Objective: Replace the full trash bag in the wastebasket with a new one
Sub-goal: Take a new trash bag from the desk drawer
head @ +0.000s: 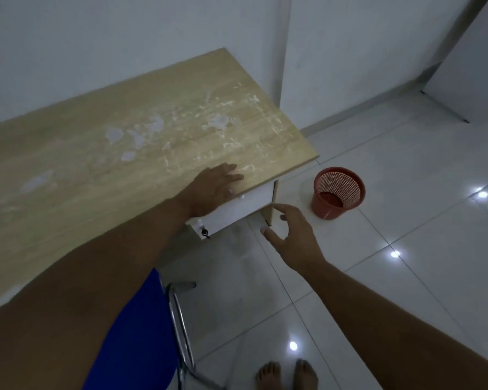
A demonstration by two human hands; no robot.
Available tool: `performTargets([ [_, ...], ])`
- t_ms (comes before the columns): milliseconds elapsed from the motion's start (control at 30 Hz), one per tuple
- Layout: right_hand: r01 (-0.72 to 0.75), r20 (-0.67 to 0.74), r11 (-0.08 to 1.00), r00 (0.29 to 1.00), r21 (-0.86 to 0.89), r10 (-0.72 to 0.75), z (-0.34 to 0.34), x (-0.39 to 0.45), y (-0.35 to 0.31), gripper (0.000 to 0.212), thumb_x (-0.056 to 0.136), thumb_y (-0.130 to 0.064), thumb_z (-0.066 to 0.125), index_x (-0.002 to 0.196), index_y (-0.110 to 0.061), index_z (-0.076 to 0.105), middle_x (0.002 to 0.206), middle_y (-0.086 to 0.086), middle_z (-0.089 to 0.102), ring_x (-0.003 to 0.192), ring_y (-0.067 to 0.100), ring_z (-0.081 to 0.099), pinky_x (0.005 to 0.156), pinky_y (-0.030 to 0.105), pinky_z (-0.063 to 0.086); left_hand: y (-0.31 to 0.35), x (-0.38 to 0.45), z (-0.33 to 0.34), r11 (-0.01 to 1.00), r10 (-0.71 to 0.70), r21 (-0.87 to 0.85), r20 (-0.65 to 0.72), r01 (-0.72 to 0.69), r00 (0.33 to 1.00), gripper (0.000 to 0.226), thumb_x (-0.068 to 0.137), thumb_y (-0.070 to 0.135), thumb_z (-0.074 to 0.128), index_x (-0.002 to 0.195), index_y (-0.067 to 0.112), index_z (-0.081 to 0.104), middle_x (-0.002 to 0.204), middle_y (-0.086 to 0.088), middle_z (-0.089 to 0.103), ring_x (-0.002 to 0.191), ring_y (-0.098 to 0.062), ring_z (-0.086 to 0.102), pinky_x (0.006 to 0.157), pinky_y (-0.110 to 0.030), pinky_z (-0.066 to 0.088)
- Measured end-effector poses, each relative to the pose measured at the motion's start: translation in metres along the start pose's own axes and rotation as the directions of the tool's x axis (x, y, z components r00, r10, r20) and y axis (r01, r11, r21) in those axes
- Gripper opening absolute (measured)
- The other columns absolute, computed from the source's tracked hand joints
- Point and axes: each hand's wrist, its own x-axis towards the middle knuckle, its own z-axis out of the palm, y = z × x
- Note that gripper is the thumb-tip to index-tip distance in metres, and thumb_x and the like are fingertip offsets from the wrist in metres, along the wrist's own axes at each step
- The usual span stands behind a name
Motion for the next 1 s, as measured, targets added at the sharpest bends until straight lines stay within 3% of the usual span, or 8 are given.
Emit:
performTargets([
  [100,-0.228,-0.003,0.920,0.970,0.318,0.242,0.033,0.038,0.022,0.037,0.093,-0.034,0.070,0.126,-0.022,0.061,0.123,-0.008,0.064,0.100,0.006,0.065,0.082,0.021,0.054,-0.032,0.020,0.016,0.985,0.026,0.169,-0.010,-0.024,1.000,0.051,0.106,0.045,0.024,0.156,0.040,0.030,0.169,0.010,0.010,0.156,-0.011,0.000,0.124,-0.048,0.001],
  [200,-0.369,0.098,0.705,0.914,0.605,0.394,0.075,0.066,0.031,0.028,0.093,-0.030,0.071,0.119,-0.019,0.063,0.117,0.002,0.068,0.099,0.020,0.070,0.085,0.040,0.061,-0.040,0.021,0.024,0.960,0.029,0.279,-0.027,-0.020,0.999,0.050,0.108,0.046,0.023,0.158,0.045,0.020,0.169,0.012,0.001,0.156,-0.010,-0.007,0.122,-0.051,-0.008],
  [333,-0.388,0.211,0.373,0.876,0.843,0.434,0.115,0.096,0.018,0.028,0.093,-0.022,0.072,0.118,-0.020,0.060,0.117,0.012,0.069,0.097,0.024,0.072,0.085,0.038,0.061,-0.042,0.021,0.025,0.951,0.025,0.309,-0.027,-0.016,0.999,0.053,0.105,0.050,0.020,0.158,0.046,0.019,0.170,0.012,-0.001,0.156,-0.010,-0.009,0.121,-0.061,-0.006],
  [433,-0.324,0.200,0.216,0.869,0.921,0.453,0.130,0.117,0.010,0.024,0.095,-0.016,0.069,0.117,-0.011,0.060,0.116,0.019,0.069,0.101,0.032,0.072,0.079,0.035,0.061,-0.043,0.021,0.025,0.952,0.026,0.305,-0.029,-0.016,0.999,0.052,0.106,0.049,0.023,0.157,0.046,0.021,0.170,0.013,0.001,0.156,-0.010,-0.008,0.121,-0.063,-0.004],
  [600,-0.251,0.150,0.159,0.870,0.955,0.470,0.140,0.126,0.006,0.012,0.097,-0.012,0.067,0.104,-0.006,0.060,0.097,0.020,0.072,0.083,0.028,0.074,0.068,0.030,0.059,-0.040,0.021,0.024,0.953,0.010,0.303,-0.044,0.003,0.999,0.052,0.105,0.049,0.023,0.157,0.046,0.023,0.170,0.012,0.004,0.156,-0.011,-0.005,0.121,-0.062,-0.003],
  [700,-0.209,0.100,0.198,0.887,0.958,0.450,0.144,0.126,0.010,0.006,0.097,-0.009,0.065,0.097,-0.006,0.061,0.085,0.015,0.070,0.071,0.022,0.070,0.066,0.031,0.057,-0.041,0.021,0.024,0.947,0.014,0.322,-0.047,0.002,0.999,0.052,0.105,0.049,0.022,0.157,0.046,0.023,0.170,0.011,0.005,0.156,-0.011,-0.004,0.121,-0.062,-0.002],
  [900,-0.151,0.047,0.208,0.898,0.966,0.438,0.143,0.108,0.022,0.017,0.094,-0.009,0.069,0.104,0.004,0.064,0.082,0.013,0.070,0.070,0.020,0.068,0.071,0.033,0.059,-0.042,0.023,0.023,0.938,-0.005,0.346,-0.042,0.019,0.999,0.052,0.105,0.049,0.022,0.157,0.048,0.020,0.170,0.012,0.004,0.156,-0.010,-0.004,0.122,-0.061,-0.001],
  [1000,-0.104,0.021,0.193,0.922,0.976,0.387,0.141,0.088,0.036,0.009,0.094,-0.008,0.070,0.099,-0.002,0.066,0.084,0.014,0.071,0.072,0.023,0.068,0.072,0.035,0.058,-0.040,0.022,0.024,0.946,-0.016,0.324,-0.050,0.031,0.999,0.051,0.105,0.049,0.022,0.156,0.050,0.020,0.169,0.015,0.004,0.156,-0.007,-0.004,0.123,-0.059,-0.002],
])
